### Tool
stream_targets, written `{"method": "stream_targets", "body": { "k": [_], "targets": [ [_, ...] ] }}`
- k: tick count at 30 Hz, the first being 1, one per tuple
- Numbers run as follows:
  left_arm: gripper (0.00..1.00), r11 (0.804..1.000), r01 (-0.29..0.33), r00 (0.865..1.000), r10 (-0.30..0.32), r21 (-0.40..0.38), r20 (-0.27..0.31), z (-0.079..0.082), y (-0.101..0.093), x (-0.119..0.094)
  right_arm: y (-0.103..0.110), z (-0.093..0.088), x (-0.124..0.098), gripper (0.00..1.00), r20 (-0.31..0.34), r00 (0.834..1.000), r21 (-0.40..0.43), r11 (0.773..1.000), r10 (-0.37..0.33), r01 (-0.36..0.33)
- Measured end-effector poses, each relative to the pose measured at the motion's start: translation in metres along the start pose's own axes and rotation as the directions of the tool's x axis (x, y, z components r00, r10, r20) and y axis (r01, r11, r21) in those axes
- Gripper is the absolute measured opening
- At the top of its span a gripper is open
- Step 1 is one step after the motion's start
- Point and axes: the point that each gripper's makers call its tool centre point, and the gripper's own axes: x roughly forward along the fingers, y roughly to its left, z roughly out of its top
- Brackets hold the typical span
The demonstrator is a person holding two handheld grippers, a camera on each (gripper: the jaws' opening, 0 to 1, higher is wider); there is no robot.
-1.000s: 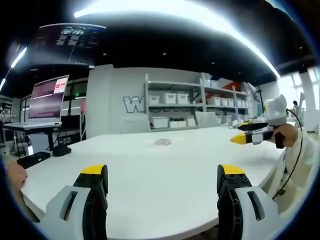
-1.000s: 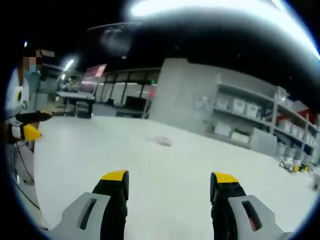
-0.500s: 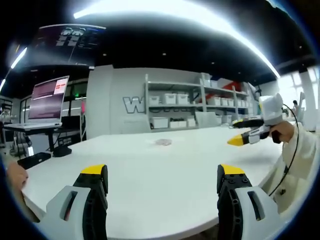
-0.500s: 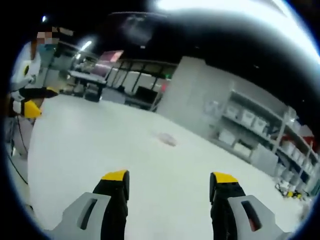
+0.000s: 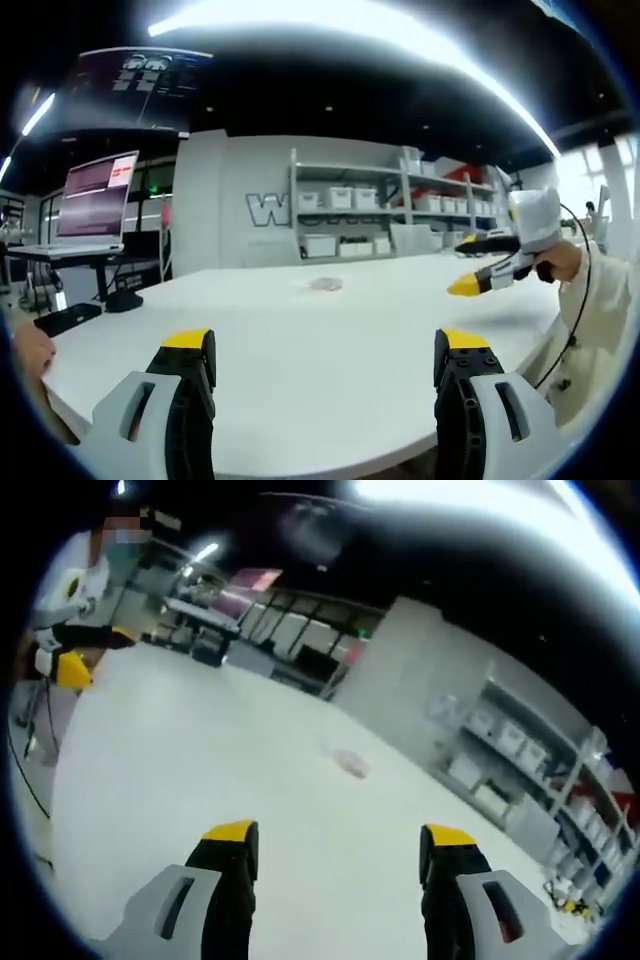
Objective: Open the resealable bag by pulling the two sides of the seal apart until the entire bag opening is separated and visibly accessible.
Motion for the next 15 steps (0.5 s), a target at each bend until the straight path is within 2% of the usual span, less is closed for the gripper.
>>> {"method": "stream_targets", "body": {
  "k": [15],
  "targets": [
    [0.89,1.0,0.003,1.0,-0.003,0.003,-0.006,-0.002,-0.002,0.001,0.009,0.0,0.014,0.65,-0.035,0.998,-0.179,0.983,0.046,-0.051]
  ]
}}
